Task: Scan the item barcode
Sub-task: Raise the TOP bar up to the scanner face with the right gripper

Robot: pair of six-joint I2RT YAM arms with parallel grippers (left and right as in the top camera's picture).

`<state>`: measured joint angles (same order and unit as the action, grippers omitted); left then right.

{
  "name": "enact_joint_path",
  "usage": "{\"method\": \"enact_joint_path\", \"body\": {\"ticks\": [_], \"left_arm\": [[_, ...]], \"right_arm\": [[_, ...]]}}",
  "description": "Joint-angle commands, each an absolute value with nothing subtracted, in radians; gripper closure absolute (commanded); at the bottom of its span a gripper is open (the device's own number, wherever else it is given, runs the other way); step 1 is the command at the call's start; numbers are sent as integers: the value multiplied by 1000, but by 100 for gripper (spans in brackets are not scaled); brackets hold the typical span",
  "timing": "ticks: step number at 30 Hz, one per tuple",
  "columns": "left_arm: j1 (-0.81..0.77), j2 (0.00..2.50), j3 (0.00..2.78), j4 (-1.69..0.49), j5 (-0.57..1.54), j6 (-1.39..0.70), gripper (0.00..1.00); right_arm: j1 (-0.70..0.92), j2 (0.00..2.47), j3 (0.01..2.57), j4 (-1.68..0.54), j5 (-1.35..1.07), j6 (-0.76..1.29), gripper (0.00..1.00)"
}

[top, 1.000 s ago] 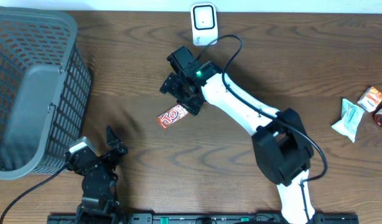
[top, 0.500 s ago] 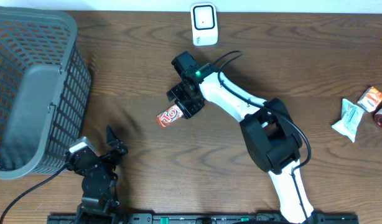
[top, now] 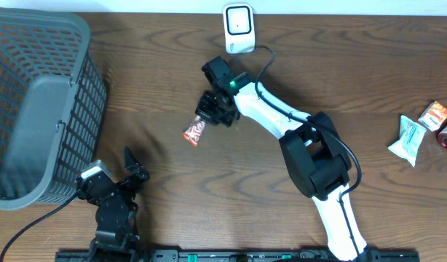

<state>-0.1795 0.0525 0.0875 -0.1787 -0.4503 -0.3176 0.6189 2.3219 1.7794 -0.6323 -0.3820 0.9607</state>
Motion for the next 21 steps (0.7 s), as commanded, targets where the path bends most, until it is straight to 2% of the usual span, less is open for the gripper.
{"method": "enact_joint_path", "body": {"ticks": [1, 5, 7, 11, 14, 21], "left_arm": [[-176, 51, 62, -185, -456, -319, 2], [-176, 51, 62, -186, -456, -319, 2], [-176, 51, 62, -185, -456, -319, 2], [-176, 51, 62, -185, -456, -319, 2], [-176, 51, 62, -185, -456, -320, 2], [-176, 51, 62, -185, -456, -319, 2]], "right_arm": [[611, 2266, 1784, -499, -697, 559, 99], [601, 2253, 1784, -289, -1227, 313, 99], [601, 2254, 1784, -245, -1362, 166, 99], [602, 2254, 1783, -284, -1391, 11, 99], [595, 2254, 1779, -293, -1561, -340, 99], [582, 2254, 1779, -191, -1562, -383, 99]]}}
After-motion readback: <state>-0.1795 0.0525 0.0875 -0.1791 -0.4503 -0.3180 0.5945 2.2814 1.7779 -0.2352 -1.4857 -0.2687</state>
